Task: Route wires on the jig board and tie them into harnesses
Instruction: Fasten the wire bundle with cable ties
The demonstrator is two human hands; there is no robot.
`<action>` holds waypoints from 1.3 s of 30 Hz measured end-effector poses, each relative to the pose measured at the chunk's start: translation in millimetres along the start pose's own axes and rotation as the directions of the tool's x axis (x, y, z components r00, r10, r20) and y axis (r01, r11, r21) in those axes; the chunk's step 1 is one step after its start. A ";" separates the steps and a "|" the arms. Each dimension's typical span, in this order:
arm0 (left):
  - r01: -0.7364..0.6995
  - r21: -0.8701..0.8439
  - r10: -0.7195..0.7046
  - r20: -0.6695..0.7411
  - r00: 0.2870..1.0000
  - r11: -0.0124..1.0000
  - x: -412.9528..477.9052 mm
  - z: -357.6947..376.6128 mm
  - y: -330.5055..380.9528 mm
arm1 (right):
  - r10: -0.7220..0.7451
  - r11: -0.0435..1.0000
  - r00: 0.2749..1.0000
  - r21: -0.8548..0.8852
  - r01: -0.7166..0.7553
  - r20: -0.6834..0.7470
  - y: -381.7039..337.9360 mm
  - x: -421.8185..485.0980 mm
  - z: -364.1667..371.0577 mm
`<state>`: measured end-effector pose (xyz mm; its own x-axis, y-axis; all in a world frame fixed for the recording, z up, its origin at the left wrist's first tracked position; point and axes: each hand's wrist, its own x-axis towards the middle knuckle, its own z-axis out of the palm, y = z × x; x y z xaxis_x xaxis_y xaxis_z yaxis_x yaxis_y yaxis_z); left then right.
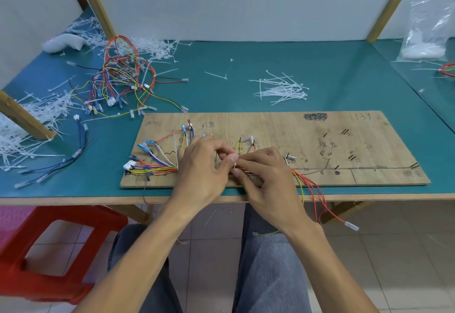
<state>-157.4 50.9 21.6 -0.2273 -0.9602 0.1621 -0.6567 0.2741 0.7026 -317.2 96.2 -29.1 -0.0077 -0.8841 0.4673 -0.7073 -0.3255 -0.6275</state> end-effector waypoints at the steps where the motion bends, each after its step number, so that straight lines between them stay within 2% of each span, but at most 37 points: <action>1: -0.018 0.071 0.017 0.016 1.000 0.997 0.6 0.1 2.2 | 0.008 1.000 1.000 0.003 -0.008 -0.005 -1.4 0.0 -0.2; 3: -0.059 0.145 0.053 0.049 0.997 0.988 2.1 0.1 3.5 | 0.028 1.000 1.000 0.012 -0.028 -0.009 -3.9 1.1 -1.4; 9: -0.077 0.113 0.065 0.107 0.992 0.991 6.4 -1.2 2.4 | 0.138 0.989 0.990 0.047 -0.138 0.010 -9.7 8.2 -3.7; 12: -0.089 0.094 0.081 0.086 0.993 0.992 4.9 3.3 3.5 | 0.150 0.987 0.989 0.055 -0.150 0.015 -11.5 11.0 -5.7; 16: -0.070 0.061 0.072 -0.022 0.997 0.996 6.7 5.2 5.7 | 0.142 0.986 0.987 0.082 -0.148 0.081 -8.6 16.3 -9.8; 21: -0.118 0.048 0.117 0.024 0.993 0.992 7.9 6.1 6.2 | 0.231 0.949 0.967 0.194 -0.248 0.107 -8.8 18.1 -9.8; 28: -0.156 -0.005 0.156 0.071 0.985 0.988 5.6 3.6 3.2 | 0.254 0.950 0.963 0.167 -0.265 0.085 -5.5 16.4 -7.1; 32: -0.133 -0.086 0.134 0.002 0.991 0.987 7.0 0.2 1.9 | 0.254 0.955 0.965 0.137 -0.262 0.071 -9.0 17.2 -5.3; 39: -0.081 0.041 0.088 -0.235 0.968 0.996 12.9 13.1 15.4 | 0.162 0.987 0.985 -0.014 -0.162 0.058 -12.0 17.2 -1.8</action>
<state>-179.8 43.4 25.4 -0.1089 -0.9178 0.3818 -0.6649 0.3528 0.6584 -310.2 85.5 -12.4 -0.0816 -0.9430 0.3226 -0.7069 -0.1734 -0.6857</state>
